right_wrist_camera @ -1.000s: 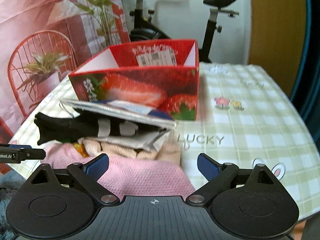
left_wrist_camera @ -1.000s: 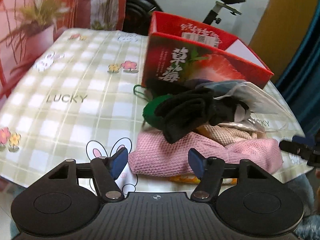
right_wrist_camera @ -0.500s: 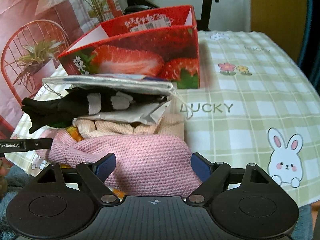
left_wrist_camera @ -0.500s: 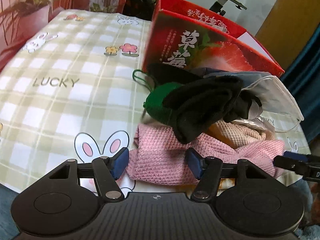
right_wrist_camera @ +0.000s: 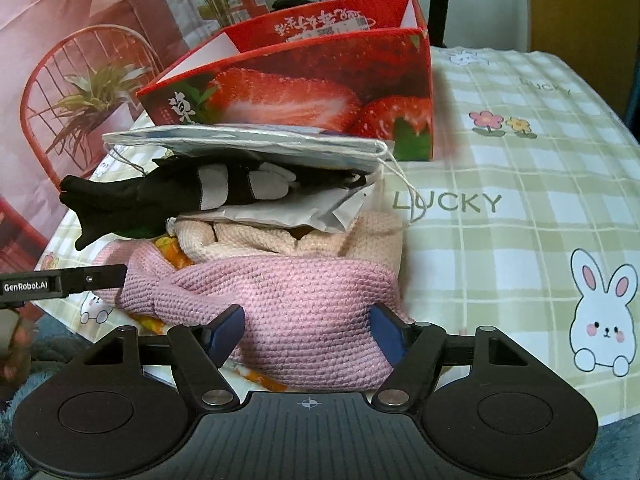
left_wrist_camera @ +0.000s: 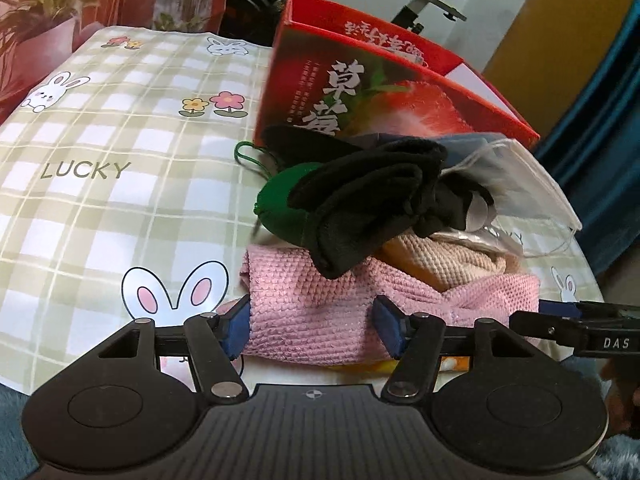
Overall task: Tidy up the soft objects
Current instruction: 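Close the left and right grippers on the pink knit towel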
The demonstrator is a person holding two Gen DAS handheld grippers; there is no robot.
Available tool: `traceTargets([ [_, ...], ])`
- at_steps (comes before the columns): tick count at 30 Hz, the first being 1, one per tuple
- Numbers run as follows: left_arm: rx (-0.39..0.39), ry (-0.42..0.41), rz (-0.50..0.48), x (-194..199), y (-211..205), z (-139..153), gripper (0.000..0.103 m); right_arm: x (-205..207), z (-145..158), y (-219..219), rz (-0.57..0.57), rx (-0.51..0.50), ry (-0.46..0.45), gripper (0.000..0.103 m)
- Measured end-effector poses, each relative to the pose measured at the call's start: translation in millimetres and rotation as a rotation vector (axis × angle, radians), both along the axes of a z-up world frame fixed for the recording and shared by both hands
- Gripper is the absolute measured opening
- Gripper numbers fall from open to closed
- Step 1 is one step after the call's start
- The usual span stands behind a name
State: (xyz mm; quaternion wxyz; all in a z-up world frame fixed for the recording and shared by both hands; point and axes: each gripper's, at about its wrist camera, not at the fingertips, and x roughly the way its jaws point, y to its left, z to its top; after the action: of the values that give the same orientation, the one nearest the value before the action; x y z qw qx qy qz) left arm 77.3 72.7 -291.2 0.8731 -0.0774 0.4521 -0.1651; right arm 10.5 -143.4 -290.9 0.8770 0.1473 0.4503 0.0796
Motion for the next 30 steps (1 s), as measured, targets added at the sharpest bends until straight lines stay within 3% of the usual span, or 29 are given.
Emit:
traceTargets([
  [4,0.008,-0.005,-0.001,-1.6,0.6,-0.4,0.045,1.4,-3.6,-0.5,-0.004,0.018,0.011,0.063],
  [6,0.008,-0.016,-0.001,-2.9,0.4,1.3,0.035,0.4,-2.4,0.1,-0.001,0.017,0.005,0.055],
  [7,0.009,-0.022,-0.003,-3.5,0.6,2.3,0.029,-0.7,-0.8,0.6,0.002,0.017,-0.002,0.046],
  [10,-0.001,-0.043,-0.01,-6.3,1.1,6.3,0.02,-5.2,7.3,-0.2,0.002,0.021,-0.038,0.031],
  [11,-0.001,-0.051,-0.013,-7.1,0.9,7.3,0.019,-6.5,9.9,-1.3,0.002,0.025,-0.051,0.025],
  [17,0.0,-0.119,-0.038,-16.4,-0.5,19.6,0.014,-14.1,27.2,-8.7,-0.01,0.046,-0.123,0.017],
  [25,0.06,-0.281,-0.08,-32.7,-7.1,60.9,0.011,-22.0,68.3,-9.7,0.041,0.028,-0.246,0.015],
  [30,0.056,-0.384,-0.081,-37.0,-3.3,98.5,0.009,-24.9,103.3,-10.7,0.08,0.028,-0.345,0.014],
])
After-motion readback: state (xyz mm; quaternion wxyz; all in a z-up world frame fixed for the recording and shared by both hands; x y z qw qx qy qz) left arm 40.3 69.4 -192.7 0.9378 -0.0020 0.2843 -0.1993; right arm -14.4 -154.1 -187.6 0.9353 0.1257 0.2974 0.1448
